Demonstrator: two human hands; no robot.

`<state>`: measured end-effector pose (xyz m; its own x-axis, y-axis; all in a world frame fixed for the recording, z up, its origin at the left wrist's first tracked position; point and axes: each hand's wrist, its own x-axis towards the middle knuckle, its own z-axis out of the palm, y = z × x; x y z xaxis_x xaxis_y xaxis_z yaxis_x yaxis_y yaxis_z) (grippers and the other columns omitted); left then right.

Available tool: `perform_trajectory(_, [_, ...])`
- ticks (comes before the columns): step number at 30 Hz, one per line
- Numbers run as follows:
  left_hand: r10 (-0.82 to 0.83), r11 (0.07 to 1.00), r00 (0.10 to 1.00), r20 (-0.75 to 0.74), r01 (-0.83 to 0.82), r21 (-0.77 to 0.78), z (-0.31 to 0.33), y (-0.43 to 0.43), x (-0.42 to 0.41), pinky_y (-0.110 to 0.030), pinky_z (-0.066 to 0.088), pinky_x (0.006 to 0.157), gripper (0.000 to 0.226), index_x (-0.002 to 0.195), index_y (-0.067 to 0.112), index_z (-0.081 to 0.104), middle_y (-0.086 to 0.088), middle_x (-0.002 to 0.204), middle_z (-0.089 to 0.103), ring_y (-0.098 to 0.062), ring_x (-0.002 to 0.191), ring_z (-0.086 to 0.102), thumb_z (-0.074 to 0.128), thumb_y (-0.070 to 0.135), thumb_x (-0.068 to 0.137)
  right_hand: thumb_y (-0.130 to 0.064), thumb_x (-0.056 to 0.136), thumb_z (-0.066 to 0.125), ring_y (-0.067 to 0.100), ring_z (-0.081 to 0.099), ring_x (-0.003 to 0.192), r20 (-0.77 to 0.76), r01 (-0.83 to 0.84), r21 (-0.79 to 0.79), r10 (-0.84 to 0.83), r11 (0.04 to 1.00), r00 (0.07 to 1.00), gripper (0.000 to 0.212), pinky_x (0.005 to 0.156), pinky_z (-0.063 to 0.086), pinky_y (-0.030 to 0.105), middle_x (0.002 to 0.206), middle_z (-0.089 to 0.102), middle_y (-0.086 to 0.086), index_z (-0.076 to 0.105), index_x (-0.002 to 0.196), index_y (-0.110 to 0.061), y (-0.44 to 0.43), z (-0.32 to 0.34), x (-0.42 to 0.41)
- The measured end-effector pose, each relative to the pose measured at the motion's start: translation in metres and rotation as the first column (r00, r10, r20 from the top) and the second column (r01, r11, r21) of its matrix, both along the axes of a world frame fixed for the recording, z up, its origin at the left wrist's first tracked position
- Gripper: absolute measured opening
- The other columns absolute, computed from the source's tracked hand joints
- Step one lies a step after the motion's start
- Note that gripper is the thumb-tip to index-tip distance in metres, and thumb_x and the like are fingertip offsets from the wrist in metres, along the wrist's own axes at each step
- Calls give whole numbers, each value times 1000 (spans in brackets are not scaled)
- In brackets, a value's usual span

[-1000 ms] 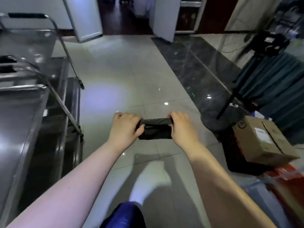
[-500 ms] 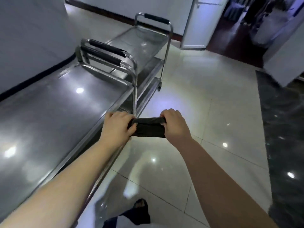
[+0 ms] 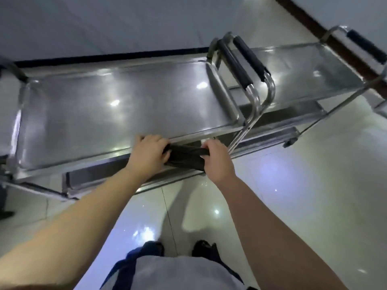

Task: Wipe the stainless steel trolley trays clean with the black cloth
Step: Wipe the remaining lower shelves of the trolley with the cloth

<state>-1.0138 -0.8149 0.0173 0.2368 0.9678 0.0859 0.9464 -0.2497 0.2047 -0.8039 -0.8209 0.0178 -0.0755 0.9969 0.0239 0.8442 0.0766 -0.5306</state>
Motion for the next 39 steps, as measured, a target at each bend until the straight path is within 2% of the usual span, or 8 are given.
perform_trajectory(12, [468,869,884,7,-459,-183,-83,-71,15,-42,32,91,18,106,19,66,0,105,66,-28,102,56,56,30,96,-5,91,61,17,51,102,-96,-341,-205,328,917,940,21,84,46,32,103,50,-9,60,105,-20,11,-95,-6])
perform_trajectory(17, [497,858,864,77,-477,-188,-154,-62,1,-42,34,88,16,101,15,69,-2,98,67,-29,96,58,62,25,90,-2,91,60,18,52,102,-118,-374,-210,356,903,927,21,86,45,28,108,56,-2,62,107,-15,22,-164,-22])
perform_trajectory(22, [416,908,876,243,-388,-156,-258,-26,-23,-44,41,84,22,93,15,70,0,86,65,-27,89,58,58,30,82,-3,93,54,24,50,107,-117,-362,-171,346,917,931,24,90,45,38,112,56,4,60,113,-13,46,-271,-33])
perform_trajectory(25, [377,925,875,304,-374,-72,-309,0,-32,-46,44,84,26,96,14,72,-1,87,65,-28,89,60,59,30,80,5,89,58,25,52,105,4,-385,-48,386,922,923,30,87,44,32,113,56,8,61,115,-11,67,-322,-38])
perform_trajectory(29, [316,940,879,357,-342,9,-357,35,-37,-49,45,89,26,101,15,72,-3,94,67,-27,94,61,61,30,82,8,88,57,28,55,99,-16,-428,146,435,892,900,26,89,48,40,108,58,13,62,112,-3,99,-363,-38])
perform_trajectory(32, [288,938,872,396,-341,68,-381,55,-39,-44,40,90,19,102,17,70,0,95,66,-25,98,59,67,26,85,0,93,55,24,51,107,25,-394,129,394,910,919,28,94,45,37,116,54,6,59,118,-12,124,-384,-40])
perform_trajectory(35, [289,928,839,461,-364,81,-402,77,-46,-32,41,76,18,102,17,71,4,86,64,-24,91,62,67,27,87,-6,95,55,28,55,104,79,-406,207,398,890,914,29,89,47,38,111,58,10,58,123,-13,148,-399,-43])
perform_trajectory(39, [339,917,849,404,-394,58,-422,114,-55,-28,40,78,30,116,18,67,-4,109,67,-25,102,60,63,33,91,-5,92,56,35,52,111,149,-392,179,369,903,918,33,92,47,42,120,57,16,57,125,-10,184,-421,-53])
